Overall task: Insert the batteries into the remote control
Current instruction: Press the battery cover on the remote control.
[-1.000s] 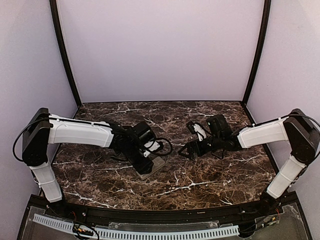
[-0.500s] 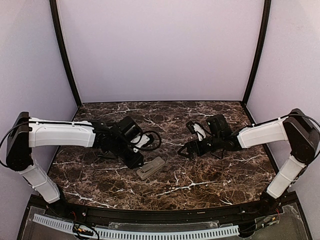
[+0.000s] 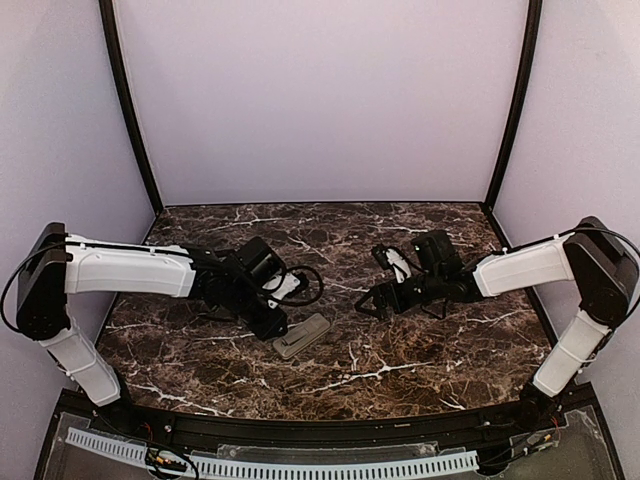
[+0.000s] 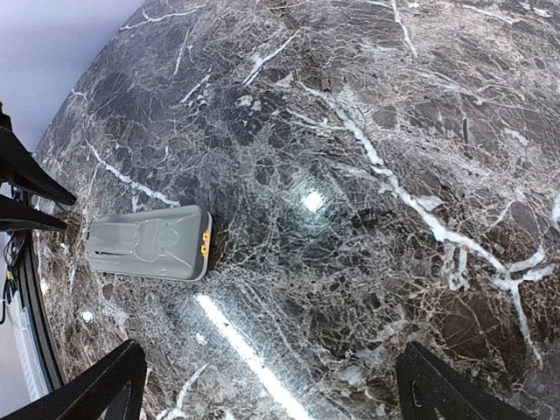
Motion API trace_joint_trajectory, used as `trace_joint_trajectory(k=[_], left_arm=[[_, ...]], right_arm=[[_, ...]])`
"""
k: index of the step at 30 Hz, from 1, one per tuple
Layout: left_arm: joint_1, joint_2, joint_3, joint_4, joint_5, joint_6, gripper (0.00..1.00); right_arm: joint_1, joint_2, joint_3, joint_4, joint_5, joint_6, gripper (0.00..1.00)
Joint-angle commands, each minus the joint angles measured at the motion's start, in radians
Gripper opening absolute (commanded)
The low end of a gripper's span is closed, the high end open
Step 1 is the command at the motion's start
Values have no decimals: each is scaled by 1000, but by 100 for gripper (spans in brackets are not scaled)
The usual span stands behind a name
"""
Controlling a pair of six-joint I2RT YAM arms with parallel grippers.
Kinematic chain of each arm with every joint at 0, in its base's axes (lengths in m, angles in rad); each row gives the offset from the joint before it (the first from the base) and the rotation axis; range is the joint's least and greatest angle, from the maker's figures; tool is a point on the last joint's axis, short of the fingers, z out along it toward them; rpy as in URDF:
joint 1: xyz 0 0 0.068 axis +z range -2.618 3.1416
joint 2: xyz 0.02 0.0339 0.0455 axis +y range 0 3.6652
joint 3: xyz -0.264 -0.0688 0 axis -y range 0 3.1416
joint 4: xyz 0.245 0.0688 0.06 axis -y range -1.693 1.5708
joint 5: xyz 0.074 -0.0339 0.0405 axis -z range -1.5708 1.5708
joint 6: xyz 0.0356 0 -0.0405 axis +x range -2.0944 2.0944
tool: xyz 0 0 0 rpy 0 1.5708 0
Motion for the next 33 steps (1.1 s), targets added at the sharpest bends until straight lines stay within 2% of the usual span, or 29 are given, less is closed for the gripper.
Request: trace_joint_trajectory(k=[1,23,33], left_arm=[[-1,25,-9,10,21,5,21],[0,105,-46,56,64,5,18],[-17,137,-39,39,24,23,17]], right_arm=[[-6,14,-3,23,-9,10,99],[-6,26,7,10,2,2,99],[-5,27,5,12,0,5,99]])
